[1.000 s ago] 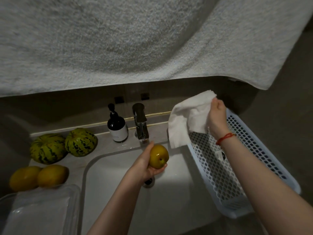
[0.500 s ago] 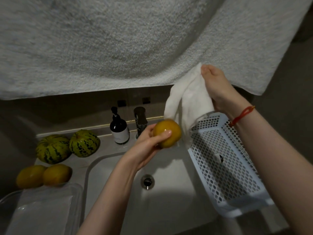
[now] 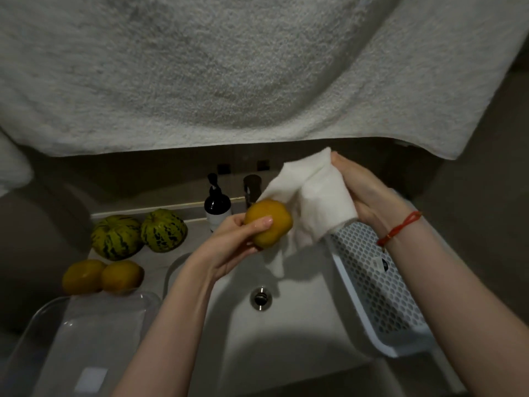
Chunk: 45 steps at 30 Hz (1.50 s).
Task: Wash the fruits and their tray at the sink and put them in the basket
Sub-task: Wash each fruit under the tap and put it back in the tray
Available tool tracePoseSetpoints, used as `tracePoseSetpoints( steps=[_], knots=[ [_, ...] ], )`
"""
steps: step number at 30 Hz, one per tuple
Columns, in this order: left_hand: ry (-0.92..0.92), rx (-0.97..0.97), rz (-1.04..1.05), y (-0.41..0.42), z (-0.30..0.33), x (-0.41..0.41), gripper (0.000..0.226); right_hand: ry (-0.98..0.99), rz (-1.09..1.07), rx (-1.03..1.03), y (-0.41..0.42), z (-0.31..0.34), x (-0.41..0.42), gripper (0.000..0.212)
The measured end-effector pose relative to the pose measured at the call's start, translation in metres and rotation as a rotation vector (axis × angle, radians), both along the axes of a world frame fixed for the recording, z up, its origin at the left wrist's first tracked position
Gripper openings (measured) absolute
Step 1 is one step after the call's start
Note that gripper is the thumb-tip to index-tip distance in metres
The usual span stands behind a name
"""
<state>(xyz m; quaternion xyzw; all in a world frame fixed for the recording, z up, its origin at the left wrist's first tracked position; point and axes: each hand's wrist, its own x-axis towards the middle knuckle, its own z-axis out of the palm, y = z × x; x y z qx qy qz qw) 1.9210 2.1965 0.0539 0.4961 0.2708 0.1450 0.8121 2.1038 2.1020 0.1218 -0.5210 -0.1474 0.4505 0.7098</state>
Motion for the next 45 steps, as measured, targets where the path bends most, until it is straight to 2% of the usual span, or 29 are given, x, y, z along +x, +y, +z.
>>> tracePoseSetpoints(
  steps=[5, 6, 10, 12, 15, 16, 18, 21, 24, 28, 30, 33, 36, 38, 39, 40, 42, 43, 45],
  knots=[
    [0.202, 0.002, -0.003, -0.003, -0.008, -0.012, 0.061, 0.209, 0.193, 0.063, -0.030, -0.040, -0.002, 0.050],
    [0.241, 0.022, -0.007, -0.004, -0.009, -0.012, 0.063, 0.255, 0.244, 0.088, -0.034, -0.046, -0.007, 0.049],
    [0.435, 0.183, -0.034, -0.012, -0.011, -0.010, 0.104, 0.324, 0.311, 0.137, -0.038, -0.067, -0.031, 0.043],
    [0.503, 0.254, -0.045, -0.014, -0.011, -0.009, 0.111, 0.315, 0.286, 0.145, -0.038, -0.074, -0.043, 0.043],
    [0.508, 0.326, -0.040, -0.017, -0.008, -0.010, 0.109, 0.174, 0.240, 0.155, -0.036, -0.080, -0.059, 0.026],
    [0.504, 0.363, -0.040, -0.018, -0.008, -0.010, 0.108, 0.125, 0.210, 0.128, -0.034, -0.083, -0.063, 0.026],
    [0.494, 0.417, -0.040, -0.020, -0.009, -0.012, 0.098, 0.084, 0.180, 0.100, -0.032, -0.089, -0.072, 0.037],
    [0.451, 0.410, -0.064, -0.023, -0.014, -0.015, 0.071, 0.047, 0.163, 0.061, -0.026, -0.096, -0.085, 0.060],
    [0.431, 0.363, -0.073, -0.024, -0.022, -0.018, 0.053, 0.005, 0.186, -0.040, -0.019, -0.102, -0.098, 0.072],
    [0.388, 0.252, -0.037, -0.028, -0.030, -0.017, 0.047, -0.056, 0.164, -0.095, -0.011, -0.113, -0.105, 0.055],
    [0.354, 0.098, -0.041, -0.027, -0.031, -0.017, 0.041, -0.045, 0.107, -0.120, -0.010, -0.121, -0.104, 0.052],
    [0.296, -0.109, 0.050, -0.019, -0.033, -0.022, 0.038, 0.202, 0.062, -0.126, -0.010, -0.129, -0.104, 0.056],
    [0.253, -0.030, 0.283, -0.016, -0.050, -0.024, 0.035, 0.446, -0.045, -0.107, -0.007, -0.131, -0.106, 0.061],
    [0.249, 0.048, 0.354, -0.024, -0.062, -0.023, 0.034, 0.461, -0.095, -0.095, -0.003, -0.133, -0.109, 0.057],
    [0.228, 0.020, 0.335, -0.029, -0.068, -0.022, 0.035, 0.461, -0.109, -0.099, -0.002, -0.135, -0.111, 0.053],
    [0.211, -0.092, 0.307, -0.034, -0.071, -0.021, 0.039, 0.471, -0.114, -0.104, -0.001, -0.135, -0.113, 0.051],
    [0.162, -0.429, 0.279, -0.040, -0.073, -0.019, 0.053, 0.416, -0.129, -0.130, 0.000, -0.138, -0.114, 0.047],
    [0.131, -0.564, 0.289, -0.040, -0.072, -0.018, 0.058, 0.320, -0.150, -0.161, 0.000, -0.141, -0.114, 0.044],
    [0.120, -0.646, 0.323, -0.041, -0.070, -0.012, 0.059, 0.036, -0.184, -0.195, -0.003, -0.144, -0.115, 0.034]
  ],
)
